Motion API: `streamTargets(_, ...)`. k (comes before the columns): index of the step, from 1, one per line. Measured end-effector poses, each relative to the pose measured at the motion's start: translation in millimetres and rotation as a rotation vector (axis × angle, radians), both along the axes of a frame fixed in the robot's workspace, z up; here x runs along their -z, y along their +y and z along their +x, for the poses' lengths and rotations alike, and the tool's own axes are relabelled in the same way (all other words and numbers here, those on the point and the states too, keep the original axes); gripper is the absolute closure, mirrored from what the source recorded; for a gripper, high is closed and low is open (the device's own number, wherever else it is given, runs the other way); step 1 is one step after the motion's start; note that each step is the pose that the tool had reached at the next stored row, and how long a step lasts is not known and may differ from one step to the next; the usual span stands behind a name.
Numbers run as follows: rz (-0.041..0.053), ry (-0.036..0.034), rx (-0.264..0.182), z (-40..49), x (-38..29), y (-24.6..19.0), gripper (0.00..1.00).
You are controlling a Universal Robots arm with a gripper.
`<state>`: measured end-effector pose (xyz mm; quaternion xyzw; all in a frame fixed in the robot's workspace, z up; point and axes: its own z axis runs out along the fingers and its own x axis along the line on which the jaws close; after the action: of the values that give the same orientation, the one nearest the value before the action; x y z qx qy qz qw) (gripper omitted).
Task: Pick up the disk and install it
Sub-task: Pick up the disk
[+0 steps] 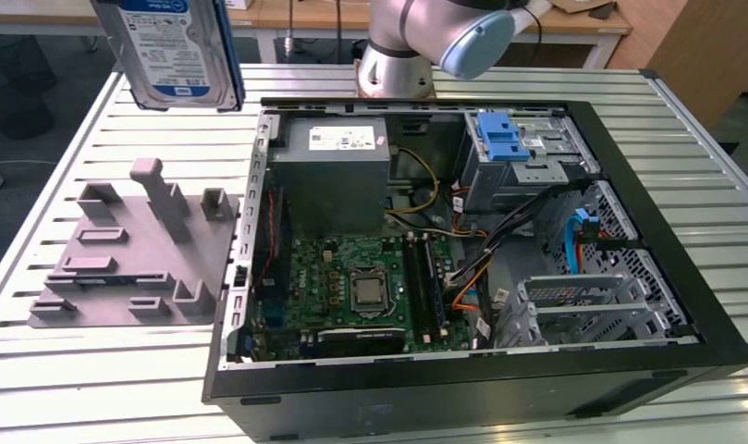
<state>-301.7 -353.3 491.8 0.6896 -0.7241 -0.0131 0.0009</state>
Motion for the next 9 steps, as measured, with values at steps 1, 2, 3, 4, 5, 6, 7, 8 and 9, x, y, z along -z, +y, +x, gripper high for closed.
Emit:
streamTargets(1, -0.0002, -0.0003, 0.000, 3.0, 0.2, 0.0, 0.64)
streamTargets(2, -0.0005, -0.0007, 0.000, 5.8, 0.4, 0.0, 0.64)
streamTargets(3, -0.0008, -0.0012, 0.000, 8.7, 0.7, -0.1, 0.64)
streamTargets(4, -0.0011, -0.0018, 0.000, 11.5, 1.1, -0.1, 0.64)
streamTargets(5, -0.0015, -0.0024, 0.000, 14.2, 1.4, -0.1, 0.64)
streamTargets(6, -0.0020, -0.0029, 0.000, 16.8, 1.7, -0.1, 0.64)
streamTargets(7, -0.0024, -0.0034, 0.000, 19.5, 1.9, -0.2, 0.64)
streamTargets(8, -0.0029, -0.0038, 0.000, 22.3, 2.2, -0.2, 0.64)
streamTargets(9, -0.0035, -0.0042, 0.000, 25.0, 2.4, -0.2, 0.64)
